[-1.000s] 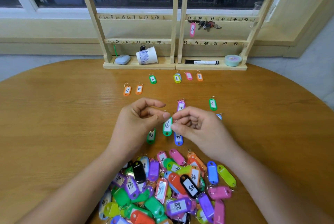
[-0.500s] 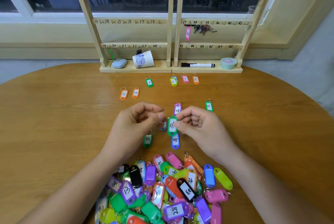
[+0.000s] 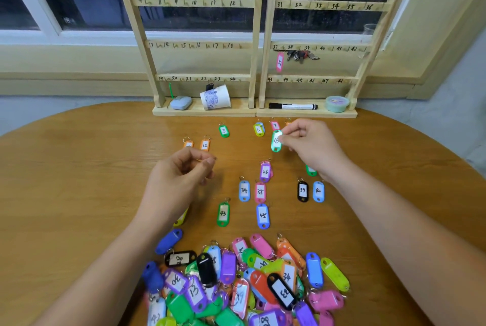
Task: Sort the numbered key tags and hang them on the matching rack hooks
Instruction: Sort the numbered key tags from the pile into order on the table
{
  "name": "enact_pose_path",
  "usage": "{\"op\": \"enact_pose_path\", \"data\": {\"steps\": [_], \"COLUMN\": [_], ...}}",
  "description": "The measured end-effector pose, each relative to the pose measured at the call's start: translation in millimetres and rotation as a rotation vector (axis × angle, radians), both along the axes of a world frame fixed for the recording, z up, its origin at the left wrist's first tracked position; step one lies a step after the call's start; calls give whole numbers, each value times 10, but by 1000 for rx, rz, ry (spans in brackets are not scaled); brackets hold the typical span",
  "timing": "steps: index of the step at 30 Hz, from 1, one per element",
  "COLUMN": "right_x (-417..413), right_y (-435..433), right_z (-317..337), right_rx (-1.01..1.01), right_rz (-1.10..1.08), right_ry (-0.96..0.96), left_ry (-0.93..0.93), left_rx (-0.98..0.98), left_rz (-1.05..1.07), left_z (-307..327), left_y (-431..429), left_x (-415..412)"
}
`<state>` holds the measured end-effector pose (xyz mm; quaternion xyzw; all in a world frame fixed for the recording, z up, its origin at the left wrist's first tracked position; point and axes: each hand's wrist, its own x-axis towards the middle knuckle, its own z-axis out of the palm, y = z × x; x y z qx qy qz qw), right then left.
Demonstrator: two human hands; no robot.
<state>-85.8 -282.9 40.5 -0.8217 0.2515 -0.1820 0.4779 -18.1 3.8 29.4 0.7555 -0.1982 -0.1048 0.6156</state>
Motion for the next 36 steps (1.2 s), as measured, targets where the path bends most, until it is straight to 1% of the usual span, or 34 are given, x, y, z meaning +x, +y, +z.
{"op": "enact_pose_path", "data": {"steps": [5, 12, 18, 22, 26, 29, 31, 36], "right_x": [352, 559, 563, 336, -109, -482, -713, -1229], "right_y": [-161, -27, 5, -7, 152, 334, 453, 679], "right_z": [-18, -109, -133, -83, -51, -76, -106, -164], "right_rx": [-84, -162, -238, -251, -225, -176, -143, -171], "right_rz": [-28, 71, 63, 57, 150, 239, 280, 383], "right_ry": [116, 302, 315, 220, 138, 126, 134, 170], "left_ry": [0, -27, -24, -85, -147, -164, -160, -204], "left_rx": [-1, 68, 106, 209, 321, 366, 405, 501], "left_rz": [20, -12, -55, -76, -95, -118, -170, -337], "left_z": [-17, -27, -56, -86, -20, 19, 45, 99], "left_y": [12, 4, 18, 34, 56, 87, 120, 253], "left_x": [31, -9, 22, 43, 24, 4, -35, -260]}}
